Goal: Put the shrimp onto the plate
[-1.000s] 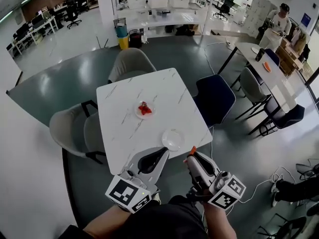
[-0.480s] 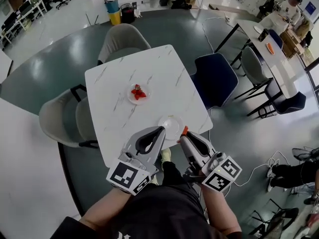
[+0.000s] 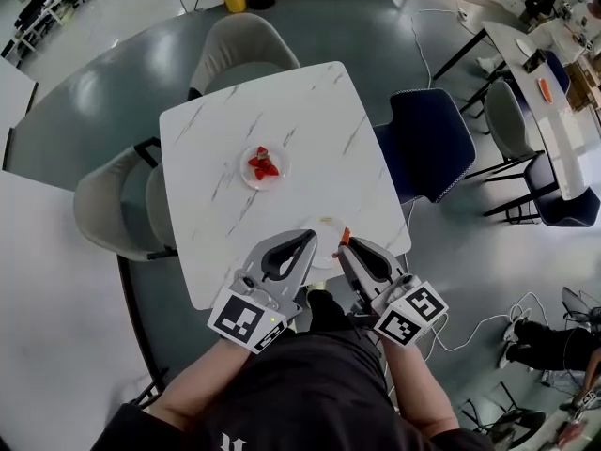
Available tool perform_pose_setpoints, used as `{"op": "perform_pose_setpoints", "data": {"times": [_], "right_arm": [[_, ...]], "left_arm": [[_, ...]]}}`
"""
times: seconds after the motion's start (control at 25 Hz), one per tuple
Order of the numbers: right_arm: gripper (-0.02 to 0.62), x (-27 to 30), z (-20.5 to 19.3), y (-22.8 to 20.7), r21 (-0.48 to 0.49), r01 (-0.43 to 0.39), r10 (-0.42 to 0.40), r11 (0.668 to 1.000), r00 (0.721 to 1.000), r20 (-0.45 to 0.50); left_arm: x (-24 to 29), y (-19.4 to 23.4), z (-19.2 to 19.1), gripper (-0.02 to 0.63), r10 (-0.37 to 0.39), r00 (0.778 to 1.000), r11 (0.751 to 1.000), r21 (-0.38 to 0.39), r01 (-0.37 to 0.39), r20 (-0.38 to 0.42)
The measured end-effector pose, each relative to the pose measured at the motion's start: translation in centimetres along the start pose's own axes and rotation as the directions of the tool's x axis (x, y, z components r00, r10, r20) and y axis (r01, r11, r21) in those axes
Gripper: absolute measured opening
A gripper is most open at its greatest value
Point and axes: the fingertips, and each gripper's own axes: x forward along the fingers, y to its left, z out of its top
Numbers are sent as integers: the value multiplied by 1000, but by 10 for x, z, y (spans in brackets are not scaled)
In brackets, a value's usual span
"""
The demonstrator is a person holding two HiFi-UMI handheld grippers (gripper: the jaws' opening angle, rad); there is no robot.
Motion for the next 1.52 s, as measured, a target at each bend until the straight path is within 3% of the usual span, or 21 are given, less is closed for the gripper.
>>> {"op": "perform_pose_setpoints", "data": {"times": [0.16, 0.4, 0.84, 1.16, 1.52], "right_arm": [[64, 10, -26, -39, -66, 37, -44, 997, 992, -121], [64, 25, -86, -84, -148, 83, -124, 985, 948, -294], [64, 30, -172, -136, -206, 194, -266, 959, 871, -414], [64, 39, -216, -164, -311, 214, -354, 926, 777, -520], [64, 50, -235, -174, -401, 185, -407, 897, 699, -588]], "left_arm": [[20, 19, -10, 8, 47, 999, 999, -14, -48, -6], [29, 38, -38, 8, 89, 994, 995, -37, -91, -57], [29, 56, -102, 8, 39, 991, 998, -47, -46, -128], [22, 61, -124, 8, 42, 987, 998, -44, -49, -152], [20, 69, -134, 8, 51, 983, 997, -42, -59, -175]]}}
